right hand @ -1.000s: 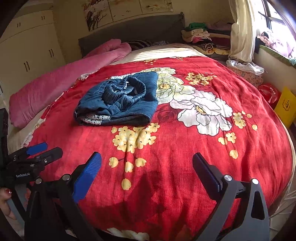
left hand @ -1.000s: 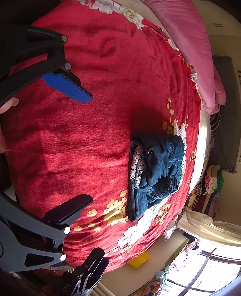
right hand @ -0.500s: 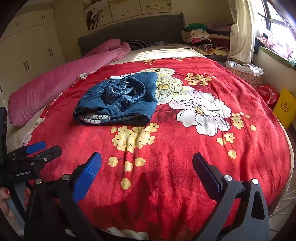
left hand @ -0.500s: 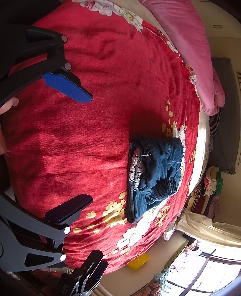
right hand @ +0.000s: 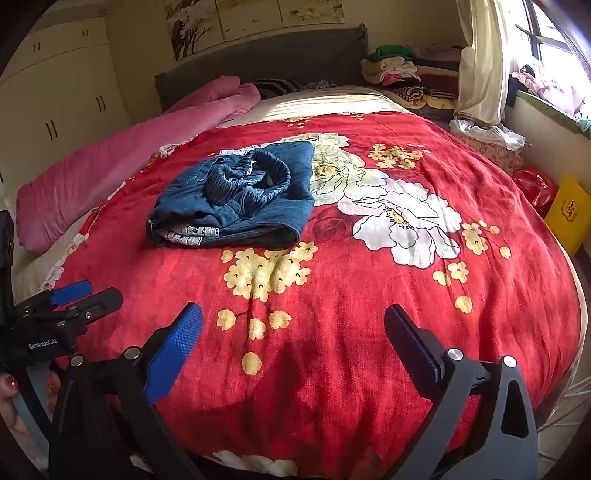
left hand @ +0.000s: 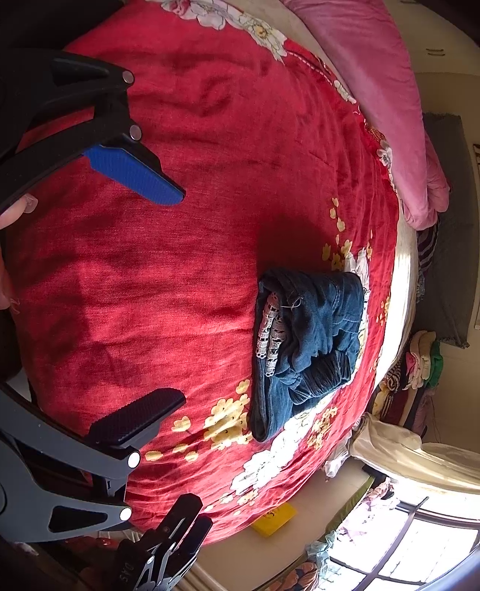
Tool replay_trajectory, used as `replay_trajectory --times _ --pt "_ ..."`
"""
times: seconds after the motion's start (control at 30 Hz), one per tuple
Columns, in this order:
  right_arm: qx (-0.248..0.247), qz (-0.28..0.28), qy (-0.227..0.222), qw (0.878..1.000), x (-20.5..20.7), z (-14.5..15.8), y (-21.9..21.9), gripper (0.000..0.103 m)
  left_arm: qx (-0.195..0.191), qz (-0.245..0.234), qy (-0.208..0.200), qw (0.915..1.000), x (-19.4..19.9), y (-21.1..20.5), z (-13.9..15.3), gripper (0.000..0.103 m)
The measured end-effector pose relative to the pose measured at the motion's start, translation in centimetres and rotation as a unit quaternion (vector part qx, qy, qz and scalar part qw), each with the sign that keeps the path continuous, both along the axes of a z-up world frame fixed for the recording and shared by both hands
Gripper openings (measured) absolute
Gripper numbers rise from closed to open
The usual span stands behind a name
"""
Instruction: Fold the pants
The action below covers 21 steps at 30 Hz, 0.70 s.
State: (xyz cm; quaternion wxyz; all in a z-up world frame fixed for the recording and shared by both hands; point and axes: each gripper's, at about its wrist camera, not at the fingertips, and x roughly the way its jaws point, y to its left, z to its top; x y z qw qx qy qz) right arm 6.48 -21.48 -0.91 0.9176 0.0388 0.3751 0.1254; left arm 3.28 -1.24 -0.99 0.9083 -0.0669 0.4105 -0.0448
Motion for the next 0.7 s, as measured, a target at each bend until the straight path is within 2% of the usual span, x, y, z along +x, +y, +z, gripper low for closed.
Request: replay_trajectory --times 0.7 --pt "-0.002 -0.003 0.002 1.0 -0.14 -0.17 -0.13 0.098 0.022 0.004 0.006 0.9997 0.03 -0.32 -0.34 0.093"
